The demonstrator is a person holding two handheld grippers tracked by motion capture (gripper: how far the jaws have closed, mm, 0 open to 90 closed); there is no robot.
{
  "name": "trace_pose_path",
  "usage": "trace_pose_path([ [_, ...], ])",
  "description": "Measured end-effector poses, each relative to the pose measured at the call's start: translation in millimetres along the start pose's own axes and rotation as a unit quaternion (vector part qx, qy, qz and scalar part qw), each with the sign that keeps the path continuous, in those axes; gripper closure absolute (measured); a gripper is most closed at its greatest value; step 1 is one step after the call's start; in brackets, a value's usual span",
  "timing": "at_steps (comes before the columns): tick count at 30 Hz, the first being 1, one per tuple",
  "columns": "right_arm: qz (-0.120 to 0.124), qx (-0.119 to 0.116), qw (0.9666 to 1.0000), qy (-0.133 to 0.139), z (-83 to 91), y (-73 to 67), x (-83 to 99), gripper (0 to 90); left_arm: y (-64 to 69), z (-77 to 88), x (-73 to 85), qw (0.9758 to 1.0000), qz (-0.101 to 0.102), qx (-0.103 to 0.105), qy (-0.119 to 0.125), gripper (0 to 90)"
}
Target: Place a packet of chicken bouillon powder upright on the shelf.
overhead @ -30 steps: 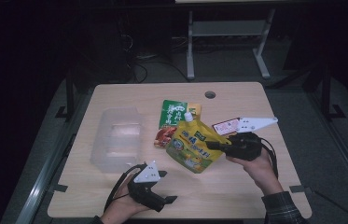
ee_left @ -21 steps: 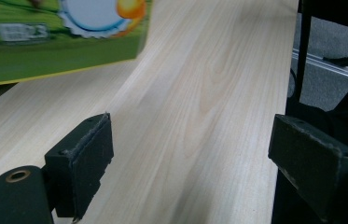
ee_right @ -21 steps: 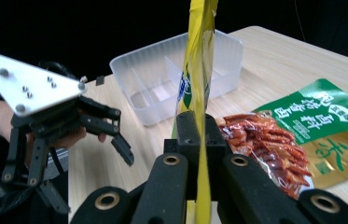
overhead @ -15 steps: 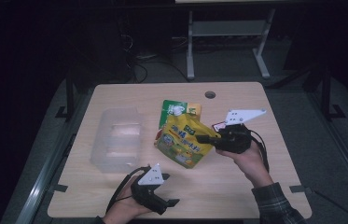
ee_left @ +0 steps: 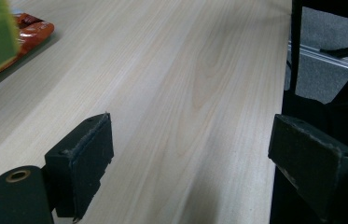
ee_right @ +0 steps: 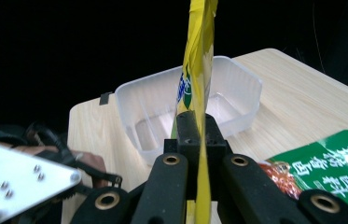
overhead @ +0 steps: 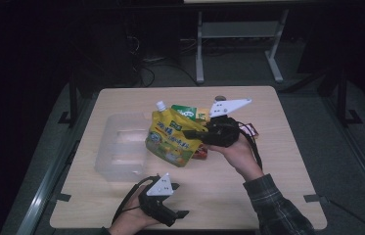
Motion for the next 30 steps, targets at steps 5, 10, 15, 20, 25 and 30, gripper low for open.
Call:
trace_pose_path([
  [5,0.018,-0.003,0.9998,-0.003,-16.1,-5.2,-13.8,90.0,-0.8,-0.1,0.3,1.0000,-0.001,-0.001,-0.001,13.3],
  [10,0.017,-0.007,0.9998,-0.007,-30.8,-12.5,-27.8,90.0,-0.9,-0.8,0.5,1.0000,0.002,0.000,0.002,13.3],
  [15,0.015,-0.012,0.9998,-0.006,-46.1,-18.4,-41.5,90.0,-2.0,-0.3,0.8,1.0000,-0.005,-0.001,-0.005,13.3],
  [20,0.021,-0.018,0.9996,-0.006,-63.5,-26.4,-51.8,90.0,-2.2,-0.1,0.5,1.0000,-0.008,-0.001,-0.004,13.3],
  [25,0.020,-0.024,0.9995,-0.010,-78.9,-32.8,-58.1,90.0,-2.5,0.4,0.6,1.0000,-0.006,0.000,-0.001,13.3],
  [30,0.021,-0.027,0.9993,-0.012,-92.9,-36.6,-62.8,90.0,-3.0,-0.1,0.6,1.0000,-0.004,-0.001,0.003,13.3],
])
Point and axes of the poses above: each handheld gripper's, and its own axes: z roughly backward along the jaws, x roughly out of its underside, y roughly to its right, the point moved 4 cm from there along -z, roughly forward along the jaws, and after that the axes turned 14 degrees about x, right-handed, at the moved point
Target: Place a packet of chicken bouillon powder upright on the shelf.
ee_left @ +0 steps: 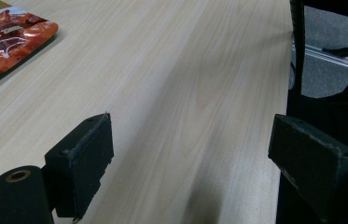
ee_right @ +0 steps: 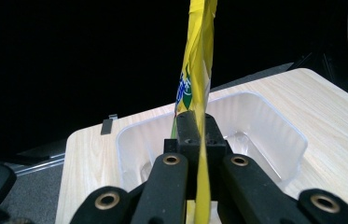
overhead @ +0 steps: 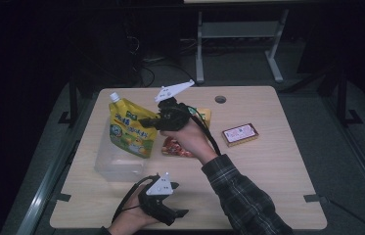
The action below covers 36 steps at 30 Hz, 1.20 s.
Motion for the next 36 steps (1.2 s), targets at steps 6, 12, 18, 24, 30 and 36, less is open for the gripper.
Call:
trace_pose_path([
  [6,0.000,-0.010,0.9999,-0.006,-15.4,-3.7,-2.4,90.0,-0.3,0.5,0.0,1.0000,0.000,-0.001,0.001,13.3],
  [12,-0.001,-0.009,0.9999,-0.010,-22.1,-4.9,-1.6,90.0,-0.5,1.5,0.0,1.0000,0.001,-0.001,0.001,13.3],
  [18,-0.002,-0.013,0.9998,-0.015,-27.9,-5.4,-0.5,90.0,-0.5,1.5,-0.1,1.0000,0.001,-0.001,0.001,13.3],
  [24,0.000,-0.018,0.9996,-0.022,-36.5,-8.5,0.2,90.0,-0.6,2.1,-0.2,1.0000,0.000,-0.002,0.001,13.3],
  [30,0.005,-0.023,0.9990,-0.037,-46.9,-11.5,3.3,90.0,-0.5,3.2,-0.4,1.0000,0.005,-0.003,0.004,13.2],
  [36,0.014,-0.018,0.9982,-0.055,-55.5,-14.4,7.9,90.0,-1.2,4.3,-0.4,1.0000,0.001,-0.004,0.002,13.3],
])
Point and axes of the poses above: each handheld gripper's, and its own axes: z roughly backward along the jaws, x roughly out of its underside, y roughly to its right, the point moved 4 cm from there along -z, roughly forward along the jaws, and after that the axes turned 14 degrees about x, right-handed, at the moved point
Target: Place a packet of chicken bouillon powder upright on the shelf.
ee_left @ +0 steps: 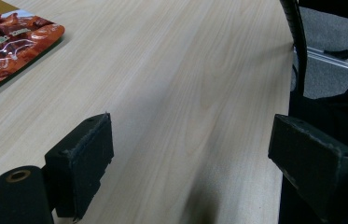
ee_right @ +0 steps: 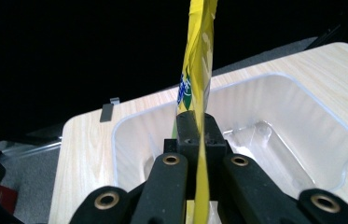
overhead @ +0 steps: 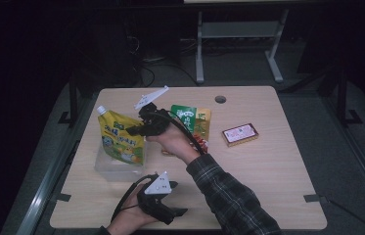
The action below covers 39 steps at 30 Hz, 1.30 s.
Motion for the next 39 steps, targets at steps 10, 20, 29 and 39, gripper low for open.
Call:
trace_pose_path([
  [10,-0.004,0.009,0.9996,-0.025,-14.1,-2.1,4.9,89.8,-1.1,1.6,0.0,1.0000,0.000,-0.001,0.001,13.3],
  [20,-0.003,0.007,0.9995,-0.031,-19.9,-4.3,8.4,85.5,-1.3,2.0,-0.1,1.0000,0.001,0.001,0.003,13.2],
  [29,-0.006,0.012,0.9994,-0.030,-15.9,-1.3,9.7,59.1,-1.2,1.4,-0.1,1.0000,0.002,0.002,0.004,13.2],
  [39,-0.003,0.020,0.9996,-0.021,0.9,-2.9,12.9,28.4,-3.4,4.0,0.1,1.0000,0.003,0.000,0.005,13.3],
])
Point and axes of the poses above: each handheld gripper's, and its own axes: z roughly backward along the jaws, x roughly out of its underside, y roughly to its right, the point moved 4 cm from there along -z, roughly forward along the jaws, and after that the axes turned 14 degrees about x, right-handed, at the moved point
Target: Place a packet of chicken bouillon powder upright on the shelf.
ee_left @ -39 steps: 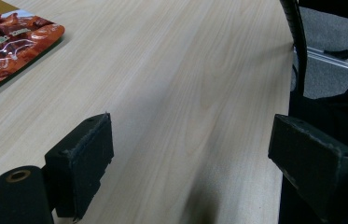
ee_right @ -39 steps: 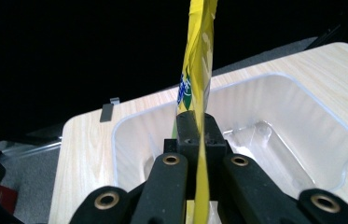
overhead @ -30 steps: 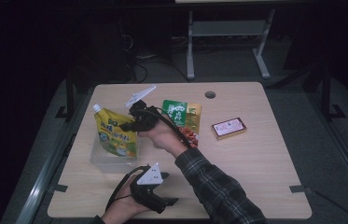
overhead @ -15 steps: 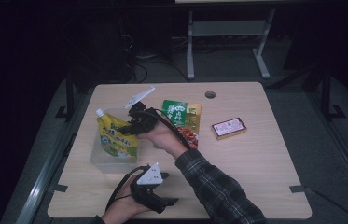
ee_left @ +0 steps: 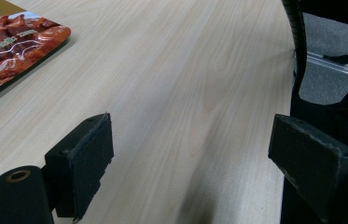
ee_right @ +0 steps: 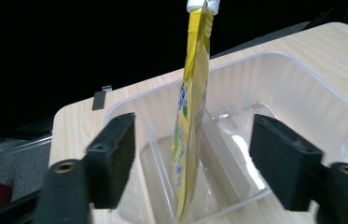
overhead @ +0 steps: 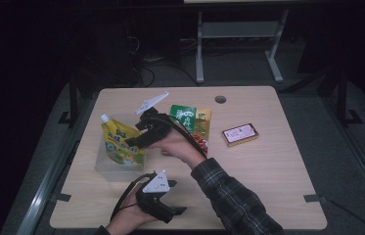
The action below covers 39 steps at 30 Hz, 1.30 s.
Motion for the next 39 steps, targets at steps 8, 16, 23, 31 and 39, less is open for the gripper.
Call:
trace_pose_path([
  [8,0.006,0.012,0.9998,0.012,29.3,5.1,12.1,18.6,-2.0,0.3,0.8,1.0000,0.004,-0.003,0.001,13.3],
  [16,0.003,0.026,0.9992,0.030,64.1,12.5,29.5,16.5,-2.9,0.1,2.1,1.0000,0.005,-0.006,-0.005,13.3],
  [23,0.002,0.043,0.9986,0.031,89.1,23.9,60.4,16.6,-4.6,-0.2,3.1,0.9999,0.010,-0.007,-0.003,13.3],
  [31,-0.014,0.060,0.9980,0.012,102.9,32.8,106.1,17.0,-6.5,-0.9,4.2,0.9999,0.012,-0.008,-0.004,13.7],
  [39,-0.027,0.077,0.9967,-0.007,113.4,37.8,143.9,17.6,-6.3,-1.5,5.0,0.9998,0.017,-0.008,-0.006,13.8],
])
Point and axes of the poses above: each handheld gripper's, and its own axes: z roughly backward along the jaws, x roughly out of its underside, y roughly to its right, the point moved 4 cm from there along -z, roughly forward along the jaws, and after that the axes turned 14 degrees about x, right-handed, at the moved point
